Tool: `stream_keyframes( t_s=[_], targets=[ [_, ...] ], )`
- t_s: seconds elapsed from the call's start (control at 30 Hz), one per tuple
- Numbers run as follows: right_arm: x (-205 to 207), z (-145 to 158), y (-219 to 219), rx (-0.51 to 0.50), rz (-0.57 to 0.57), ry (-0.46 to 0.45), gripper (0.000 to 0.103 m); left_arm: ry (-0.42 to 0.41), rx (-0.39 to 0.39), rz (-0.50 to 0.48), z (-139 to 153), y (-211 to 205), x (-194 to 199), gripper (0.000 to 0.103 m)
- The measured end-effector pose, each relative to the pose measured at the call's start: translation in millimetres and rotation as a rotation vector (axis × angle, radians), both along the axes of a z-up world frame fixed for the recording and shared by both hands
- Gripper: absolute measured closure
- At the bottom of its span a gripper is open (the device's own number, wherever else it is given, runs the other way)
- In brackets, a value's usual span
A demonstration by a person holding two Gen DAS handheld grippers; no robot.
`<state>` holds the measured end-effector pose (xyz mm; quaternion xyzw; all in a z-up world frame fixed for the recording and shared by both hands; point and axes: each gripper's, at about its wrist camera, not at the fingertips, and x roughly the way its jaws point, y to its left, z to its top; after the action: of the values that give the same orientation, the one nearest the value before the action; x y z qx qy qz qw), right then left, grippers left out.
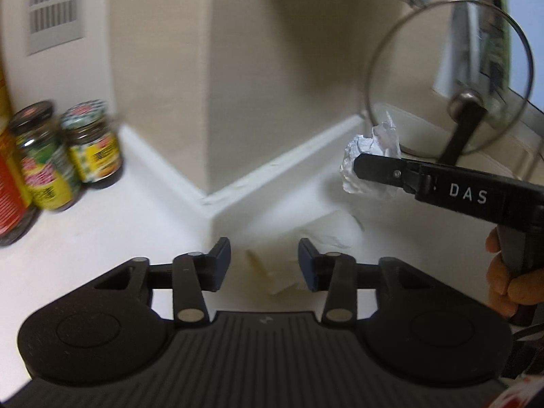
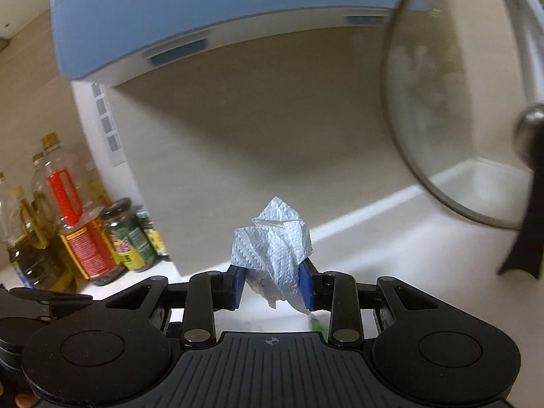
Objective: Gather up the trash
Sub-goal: 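Grasp the white tube with the left gripper while the right holds the paper towel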
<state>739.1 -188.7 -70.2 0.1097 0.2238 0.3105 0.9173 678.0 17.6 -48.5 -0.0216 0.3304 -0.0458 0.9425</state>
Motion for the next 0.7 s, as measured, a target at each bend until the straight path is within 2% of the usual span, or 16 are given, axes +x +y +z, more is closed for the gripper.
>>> stream_keyframes(
  t_s=[0.13,0.27,0.37,0.6,0.7],
  targets=[
    [-2.3,-7.6,-18.0,-0.02,-0.059,0.03,0.069,0.01,0.022,-0.051,-7.8,-11.9,12.5,0.056],
    [-2.2,-16.4,-33.1,-0.021,-0.101,0.068,0.069,0.023,0.042,-0.116,-15.7,-18.7,24.4,0.037],
    [-1.0,-20.7,-40.7,-0.019,-0.123,0.087,0.069,0.025,0.075,-0.173,-21.0,-24.1,33.4,0.031],
    [-0.9,-20.6,-45.5,-0.022,-0.144,0.1,0.069,0.064,0.15,-0.226,-33.7,-35.7,51.5,0.031],
    [-0.8,-20.4,-44.9,-0.02,-0.148,0.103,0.069,0.096,0.137,-0.225,-38.2,-36.1,56.7,0.033]
  ],
)
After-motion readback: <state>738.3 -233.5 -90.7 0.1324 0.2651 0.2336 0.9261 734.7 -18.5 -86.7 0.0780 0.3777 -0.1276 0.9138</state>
